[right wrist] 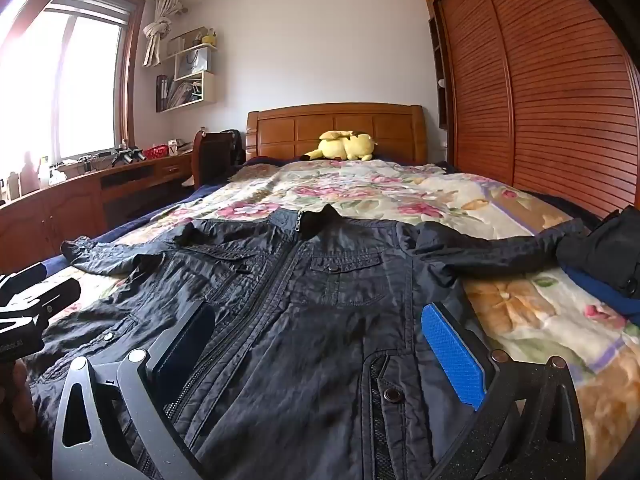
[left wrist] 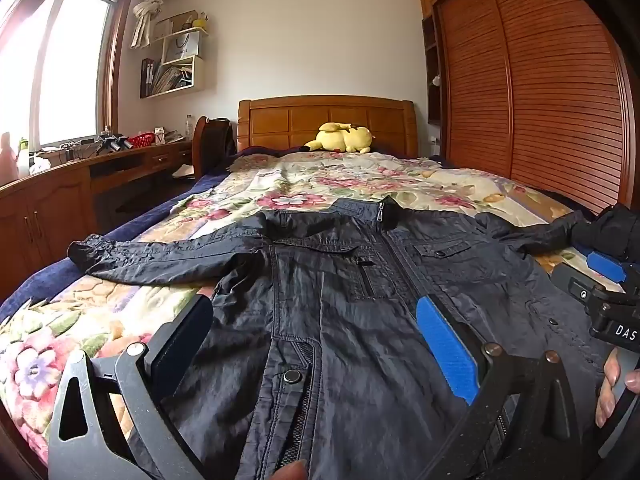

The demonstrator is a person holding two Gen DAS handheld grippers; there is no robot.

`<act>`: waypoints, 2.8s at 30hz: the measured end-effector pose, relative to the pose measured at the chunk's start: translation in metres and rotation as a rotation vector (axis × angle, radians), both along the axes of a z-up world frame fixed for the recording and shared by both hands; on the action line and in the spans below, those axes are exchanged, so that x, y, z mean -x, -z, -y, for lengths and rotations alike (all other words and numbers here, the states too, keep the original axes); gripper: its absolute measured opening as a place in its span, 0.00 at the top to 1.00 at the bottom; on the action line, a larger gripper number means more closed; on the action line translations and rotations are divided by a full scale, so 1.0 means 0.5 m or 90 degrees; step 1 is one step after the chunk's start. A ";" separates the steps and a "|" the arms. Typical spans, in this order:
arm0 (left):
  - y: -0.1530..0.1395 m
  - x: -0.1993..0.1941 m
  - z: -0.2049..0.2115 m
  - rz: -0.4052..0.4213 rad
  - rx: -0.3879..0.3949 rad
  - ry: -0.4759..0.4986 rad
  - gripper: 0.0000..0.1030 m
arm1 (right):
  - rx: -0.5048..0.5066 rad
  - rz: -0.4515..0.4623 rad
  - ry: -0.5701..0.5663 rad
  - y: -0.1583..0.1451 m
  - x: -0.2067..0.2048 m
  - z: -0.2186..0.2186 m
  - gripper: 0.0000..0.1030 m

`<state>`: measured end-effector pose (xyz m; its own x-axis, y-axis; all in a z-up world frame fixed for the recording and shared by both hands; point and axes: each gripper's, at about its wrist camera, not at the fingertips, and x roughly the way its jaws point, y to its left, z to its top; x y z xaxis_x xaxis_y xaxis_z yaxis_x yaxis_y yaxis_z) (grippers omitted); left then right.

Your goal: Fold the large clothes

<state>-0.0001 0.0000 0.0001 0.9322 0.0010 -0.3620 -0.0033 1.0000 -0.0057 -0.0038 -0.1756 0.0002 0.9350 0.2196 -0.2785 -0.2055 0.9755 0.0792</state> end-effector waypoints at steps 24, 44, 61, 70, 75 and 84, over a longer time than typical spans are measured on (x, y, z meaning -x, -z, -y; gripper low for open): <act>-0.006 0.004 -0.001 0.012 -0.007 -0.003 0.01 | 0.008 0.006 0.002 -0.002 0.004 0.001 0.00; -0.015 0.005 -0.004 0.020 -0.007 -0.007 0.01 | 0.003 0.010 0.003 0.000 0.004 0.004 0.00; -0.016 0.007 -0.004 0.023 -0.010 -0.007 0.01 | 0.003 0.011 0.004 0.000 0.004 0.003 0.00; -0.016 0.007 -0.004 0.024 -0.011 -0.007 0.01 | 0.002 0.011 0.004 0.001 0.004 0.003 0.00; -0.016 0.008 -0.004 0.024 -0.011 -0.007 0.01 | 0.002 0.011 0.004 0.001 0.005 0.003 0.00; -0.015 0.009 -0.004 0.024 -0.011 -0.007 0.01 | 0.002 0.011 0.004 0.001 0.004 0.003 0.00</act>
